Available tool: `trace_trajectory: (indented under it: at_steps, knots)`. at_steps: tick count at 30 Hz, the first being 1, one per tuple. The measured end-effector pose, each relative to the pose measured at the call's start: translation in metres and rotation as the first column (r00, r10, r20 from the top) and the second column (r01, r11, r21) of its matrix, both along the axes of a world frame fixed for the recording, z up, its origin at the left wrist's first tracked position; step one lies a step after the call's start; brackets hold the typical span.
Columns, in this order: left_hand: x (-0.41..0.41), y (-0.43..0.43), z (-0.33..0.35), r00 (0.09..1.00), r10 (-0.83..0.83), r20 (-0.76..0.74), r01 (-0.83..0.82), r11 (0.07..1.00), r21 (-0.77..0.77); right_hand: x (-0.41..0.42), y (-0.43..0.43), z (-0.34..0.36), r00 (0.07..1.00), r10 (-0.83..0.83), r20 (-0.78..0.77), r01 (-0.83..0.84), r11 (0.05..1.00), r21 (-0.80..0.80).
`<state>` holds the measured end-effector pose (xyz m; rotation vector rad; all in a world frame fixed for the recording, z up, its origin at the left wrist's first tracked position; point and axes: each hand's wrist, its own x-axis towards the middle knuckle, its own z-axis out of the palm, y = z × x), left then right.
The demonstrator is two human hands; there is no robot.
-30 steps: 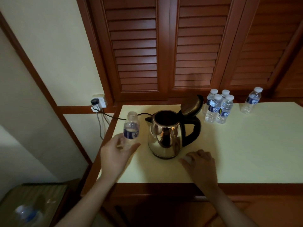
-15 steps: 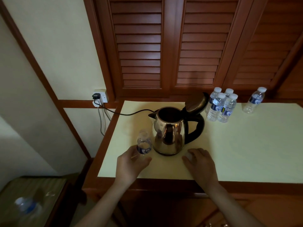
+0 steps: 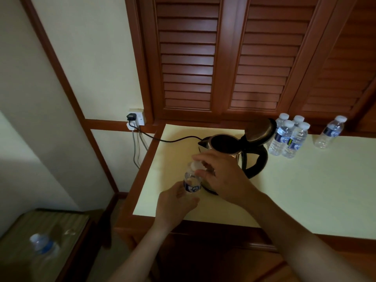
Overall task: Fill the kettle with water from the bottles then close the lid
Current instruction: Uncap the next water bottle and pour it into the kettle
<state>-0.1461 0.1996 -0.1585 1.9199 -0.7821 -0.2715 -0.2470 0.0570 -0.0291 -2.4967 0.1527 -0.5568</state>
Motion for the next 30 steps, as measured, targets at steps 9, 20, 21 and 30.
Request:
trace_trajectory:
  at_steps: [9, 20, 21, 30]
  knots:
    - [0.004, -0.001, 0.0, 0.999, -0.038, 0.023, 0.037, 0.999, 0.025, 0.023, -0.012, 0.03, 0.947, 0.163, -0.277, -0.201, 0.973, -0.114]
    - [0.004, 0.001, 0.004, 0.996, -0.056, 0.064, 0.054, 0.998, 0.045, 0.035, -0.01, 0.047, 0.896, 0.131, -0.424, -0.256, 0.933, -0.252]
    - [0.004, 0.001, 0.004, 0.997, -0.061, 0.056, 0.059, 0.998, 0.037, 0.035, -0.011, 0.047, 0.893, 0.134, -0.43, -0.264, 0.93, -0.257]
    - [0.007, 0.002, 0.001, 0.995, -0.1, -0.016, 0.1, 0.995, -0.003, 0.036, -0.013, 0.052, 0.884, 0.138, -0.447, -0.29, 0.912, -0.291]
